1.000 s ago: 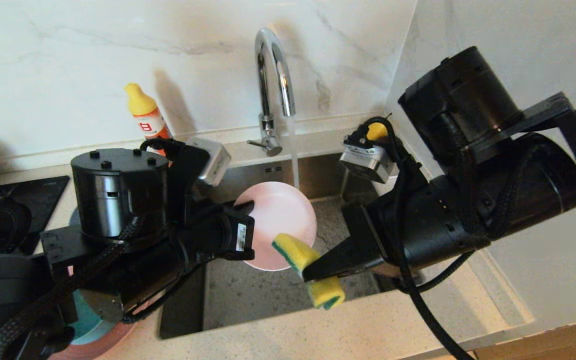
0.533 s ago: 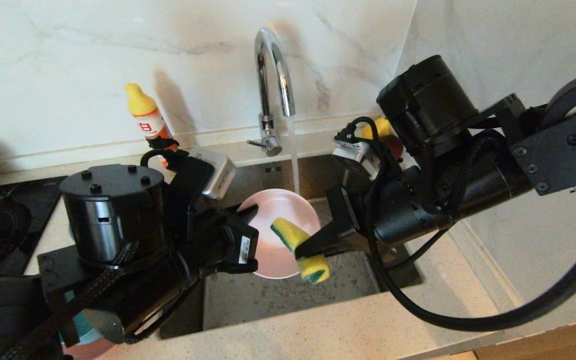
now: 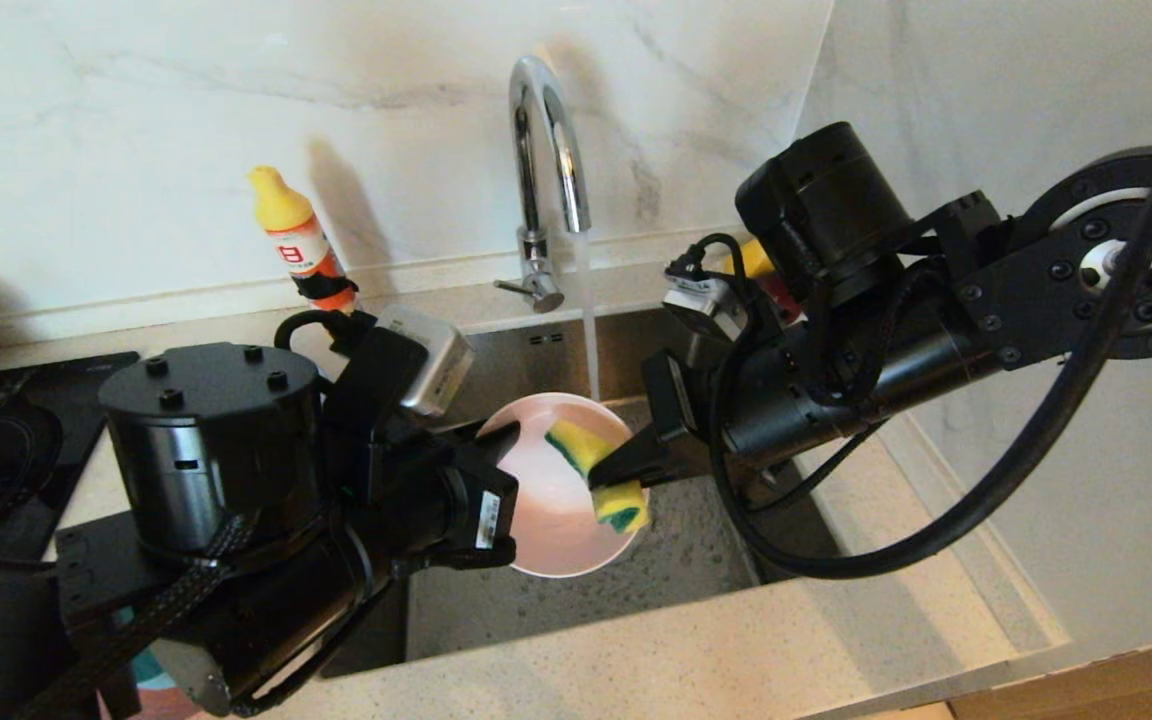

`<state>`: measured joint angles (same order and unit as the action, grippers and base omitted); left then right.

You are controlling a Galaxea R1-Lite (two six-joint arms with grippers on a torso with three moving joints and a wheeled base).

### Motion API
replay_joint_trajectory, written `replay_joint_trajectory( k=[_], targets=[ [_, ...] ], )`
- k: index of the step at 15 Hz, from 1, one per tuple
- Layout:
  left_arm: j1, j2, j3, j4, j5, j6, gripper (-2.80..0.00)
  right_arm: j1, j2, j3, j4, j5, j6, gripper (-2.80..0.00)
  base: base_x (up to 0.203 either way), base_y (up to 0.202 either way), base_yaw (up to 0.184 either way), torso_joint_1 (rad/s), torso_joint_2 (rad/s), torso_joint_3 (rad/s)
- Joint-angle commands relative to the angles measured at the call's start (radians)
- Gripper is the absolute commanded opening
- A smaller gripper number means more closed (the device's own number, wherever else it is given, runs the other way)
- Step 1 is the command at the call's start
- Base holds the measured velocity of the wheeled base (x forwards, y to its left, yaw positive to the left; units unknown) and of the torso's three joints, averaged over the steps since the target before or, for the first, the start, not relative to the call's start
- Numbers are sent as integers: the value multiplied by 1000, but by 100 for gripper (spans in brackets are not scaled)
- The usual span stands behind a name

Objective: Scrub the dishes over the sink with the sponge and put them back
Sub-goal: Wipe the bowl

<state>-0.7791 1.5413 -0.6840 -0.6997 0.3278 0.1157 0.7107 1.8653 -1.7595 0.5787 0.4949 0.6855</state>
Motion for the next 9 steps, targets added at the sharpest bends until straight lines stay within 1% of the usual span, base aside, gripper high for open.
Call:
replay_joint_trajectory(
  k=[1, 5, 9],
  targets=[
    [-12, -6, 9, -4, 2, 7, -280, -7, 12, -12, 3, 2, 5, -280, 0, 0, 0, 0, 0, 0],
    [-32, -10, 26, -4, 4, 7, -280, -8, 31, -77, 22, 1, 6, -280, 0, 0, 0, 0, 0, 0],
    [-37, -7, 53, -26, 2, 9, -280, -7, 48, -127, 35, 1, 5, -280, 0, 0, 0, 0, 0, 0]
  ],
)
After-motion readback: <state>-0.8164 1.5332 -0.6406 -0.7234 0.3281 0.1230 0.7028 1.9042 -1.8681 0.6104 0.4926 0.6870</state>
